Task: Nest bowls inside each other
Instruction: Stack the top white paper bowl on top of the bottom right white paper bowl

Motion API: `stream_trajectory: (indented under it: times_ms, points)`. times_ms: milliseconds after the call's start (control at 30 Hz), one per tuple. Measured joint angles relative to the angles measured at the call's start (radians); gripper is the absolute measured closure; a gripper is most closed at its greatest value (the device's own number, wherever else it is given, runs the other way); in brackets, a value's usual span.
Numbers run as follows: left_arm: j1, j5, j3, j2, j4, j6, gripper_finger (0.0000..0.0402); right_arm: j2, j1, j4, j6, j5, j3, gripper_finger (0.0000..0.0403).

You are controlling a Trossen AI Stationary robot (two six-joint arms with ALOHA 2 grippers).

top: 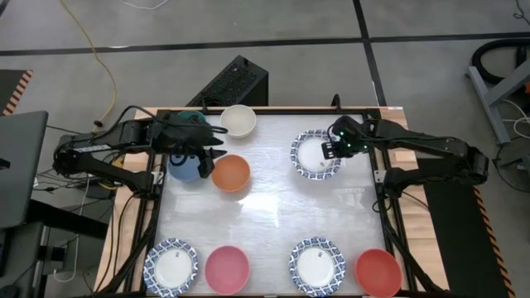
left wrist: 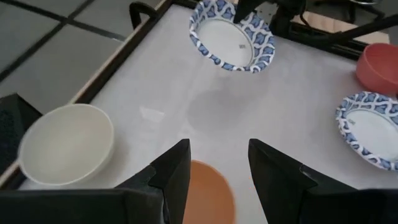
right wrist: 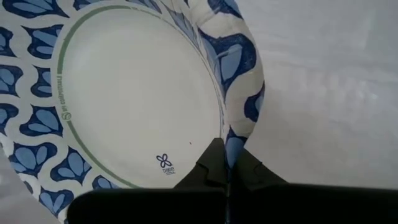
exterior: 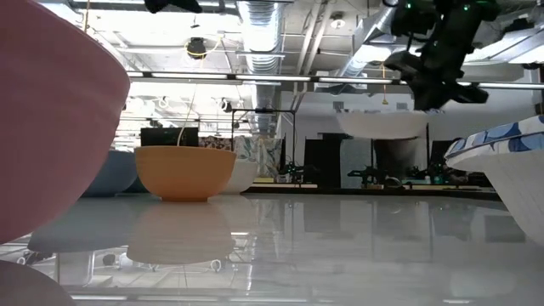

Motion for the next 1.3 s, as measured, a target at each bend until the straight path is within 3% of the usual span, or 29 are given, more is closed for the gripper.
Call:
stream_trajectory:
  times_ms: [367,733,967,1300]
  points:
    - [0.032,0.180,0.000,0.150,0.119,-0.005,0.0251,0.000,0.177,0.081,0.070,0.001,0.014,0.0393]
    - [0.032,0.336,0.000,0.249,0.167,0.058,0.0251,0.006,0.450,0.089,0.260,0.002,0.014,0.0392]
    - [0.032,0.349,0.000,0.234,0.163,0.099,0.0251,0.035,0.662,0.119,0.382,0.002,0.014,0.0392]
    - [0.064,0.349,0.000,0.169,0.157,0.091,0.0251,0.137,0.874,0.413,0.319,0.002,0.014,0.0391]
